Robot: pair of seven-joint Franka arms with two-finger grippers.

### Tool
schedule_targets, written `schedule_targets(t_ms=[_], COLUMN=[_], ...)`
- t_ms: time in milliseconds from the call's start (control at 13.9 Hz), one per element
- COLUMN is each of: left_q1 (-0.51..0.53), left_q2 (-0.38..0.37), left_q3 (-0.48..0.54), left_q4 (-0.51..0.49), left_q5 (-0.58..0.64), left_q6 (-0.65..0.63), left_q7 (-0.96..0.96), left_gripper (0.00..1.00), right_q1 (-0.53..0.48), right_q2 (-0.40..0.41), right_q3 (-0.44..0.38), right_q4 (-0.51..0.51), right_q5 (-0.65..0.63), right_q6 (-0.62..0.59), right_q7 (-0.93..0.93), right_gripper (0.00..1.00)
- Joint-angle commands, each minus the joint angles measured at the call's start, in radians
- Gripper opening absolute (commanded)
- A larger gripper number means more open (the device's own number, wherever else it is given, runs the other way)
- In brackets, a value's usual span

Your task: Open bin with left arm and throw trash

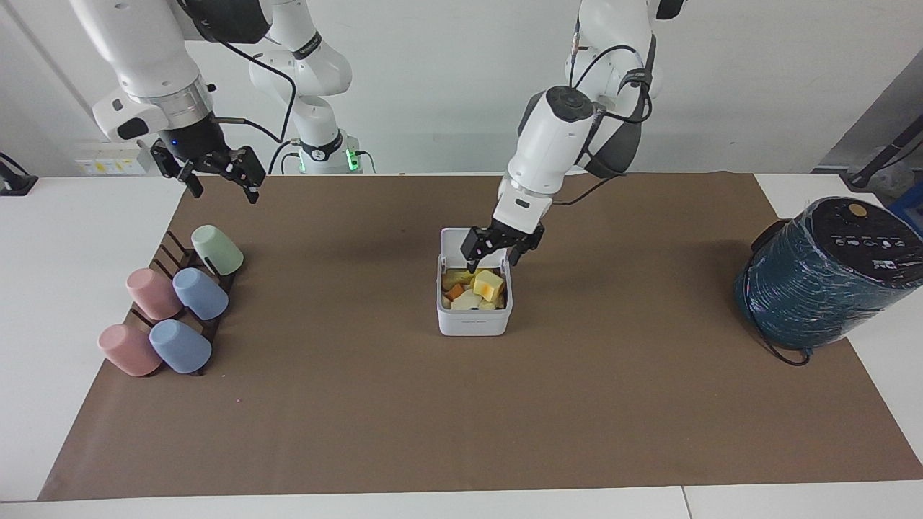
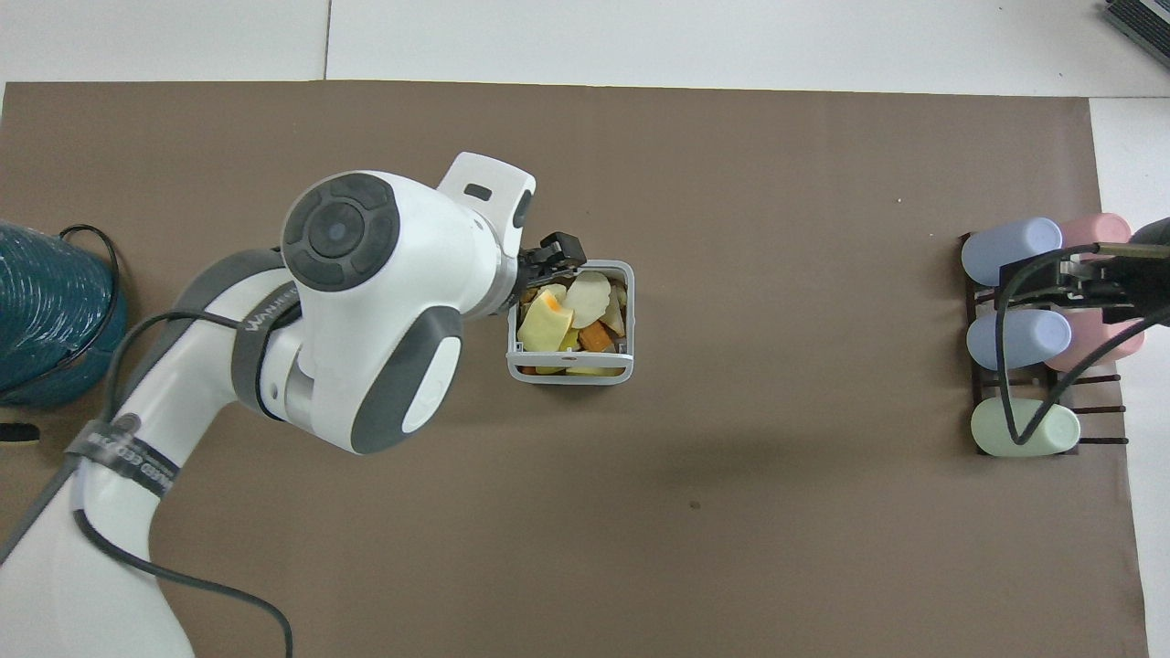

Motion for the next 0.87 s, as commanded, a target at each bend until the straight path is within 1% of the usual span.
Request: schedule_targets(t_ms=[0, 72, 216, 361, 577, 649, 793], left_q1=[0.112, 0.145, 0.224, 0.285, 0.394, 0.413, 0.417], left_q2=[0.015, 0.012, -0.002, -0.031, -0.089, -0.109, -0.133], left_q3=[-0.002, 0.0, 0.0, 0.003, 0.001, 0.001, 0.001], left_q4=[0.114, 0.142, 0.17, 0.171, 0.17, 0.167, 0.162], left_q5=[0.05, 0.059, 0.131, 0.159, 0.178, 0.178, 0.178], left_q6=[-0.204, -0.278, -0.355, -0.424, -0.473, -0.485, -0.508], left_q7=[0.132, 0.222, 0.334, 0.472, 0.654, 0.683, 0.688], left_gripper=[1.0, 1.0, 1.0, 1.0, 1.0, 1.0, 1.0], right_q1=[-0.007, -0.007, -0.007, -0.013, -0.013, -0.013, -0.013], right_q2=[-0.024, -0.024, -0.024, -0.024, -0.024, -0.024, -0.027], right_q3=[0.003, 0.003, 0.003, 0.003, 0.001, 0.001, 0.001], right_q4=[-0.03, -0.031, -0.031, -0.03, -0.031, -0.031, -0.037], right_q5=[0.002, 0.002, 0.004, 0.056, 0.048, 0.042, 0.021], right_q6=[0.013, 0.013, 0.013, 0.008, 0.014, 0.014, 0.011], right_q7=[-0.019, -0.018, -0.016, -0.015, -0.019, -0.021, -0.022], right_gripper=[1.0, 1.0, 1.0, 1.0, 1.0, 1.0, 1.0])
